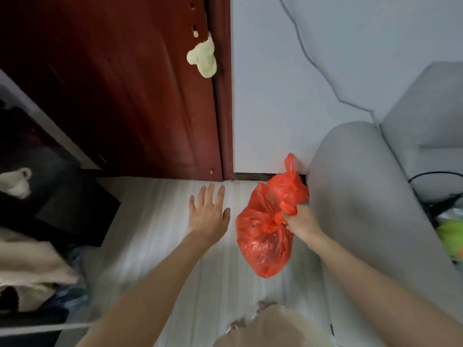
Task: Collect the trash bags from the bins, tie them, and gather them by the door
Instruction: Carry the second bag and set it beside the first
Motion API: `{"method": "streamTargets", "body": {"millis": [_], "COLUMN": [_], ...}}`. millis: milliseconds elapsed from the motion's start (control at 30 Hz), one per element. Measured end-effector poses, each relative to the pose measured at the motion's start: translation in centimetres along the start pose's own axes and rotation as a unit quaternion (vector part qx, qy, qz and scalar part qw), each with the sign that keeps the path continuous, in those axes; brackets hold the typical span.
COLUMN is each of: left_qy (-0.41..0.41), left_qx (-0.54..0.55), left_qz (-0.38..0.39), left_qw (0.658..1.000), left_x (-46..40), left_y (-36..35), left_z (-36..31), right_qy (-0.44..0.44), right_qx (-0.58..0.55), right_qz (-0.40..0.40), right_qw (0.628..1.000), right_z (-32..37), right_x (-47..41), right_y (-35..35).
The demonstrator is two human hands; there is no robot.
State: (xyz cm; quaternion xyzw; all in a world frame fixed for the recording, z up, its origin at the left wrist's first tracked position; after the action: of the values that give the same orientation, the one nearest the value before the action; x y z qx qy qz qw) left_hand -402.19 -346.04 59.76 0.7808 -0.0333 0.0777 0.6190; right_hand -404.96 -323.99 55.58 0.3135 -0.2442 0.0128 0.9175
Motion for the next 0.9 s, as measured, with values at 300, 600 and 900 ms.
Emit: {"method": "streamTargets", "body": {"millis": [300,600,900], "left_qy": [-0.068,-0.148,-0.22], "left_qx": [-0.06,-0.2,-0.198], "left_qz": [-0.029,-0.045,-0.193], "left_qw": [0.995,0.967,0.935], "left_x": [-28.0,-50.0,-64.4], "left_y": [-0.4,-13.1,-26.9], "left_z": [-1.9,-0.7,1.8], "right_qy": [-0.054,-0.212,-0.318], "right_qx": [-0.041,-0.156,-0.299], "right_qz": [0.021,0.022,0.011], "right_qw": [0.998,0.964,0.9], "right_z": [5.7,-2.2,-9.8], "right_x": [-23.7,-45.4,-59.9], "right_y": [-2.0,-12.2,-21.3]}}
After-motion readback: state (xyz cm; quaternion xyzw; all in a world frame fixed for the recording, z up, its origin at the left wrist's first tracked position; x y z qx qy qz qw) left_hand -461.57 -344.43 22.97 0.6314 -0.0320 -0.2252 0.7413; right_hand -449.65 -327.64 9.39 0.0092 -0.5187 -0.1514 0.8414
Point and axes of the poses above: each hand's wrist, its own x-axis away from the middle knuckle, its own y-axis out of the back of the hand, z = x × y, the point moved 4 cm from there along -x, towards the middle knuckle, and after that the axes turned 2 degrees about x, right-handed, at the moved point
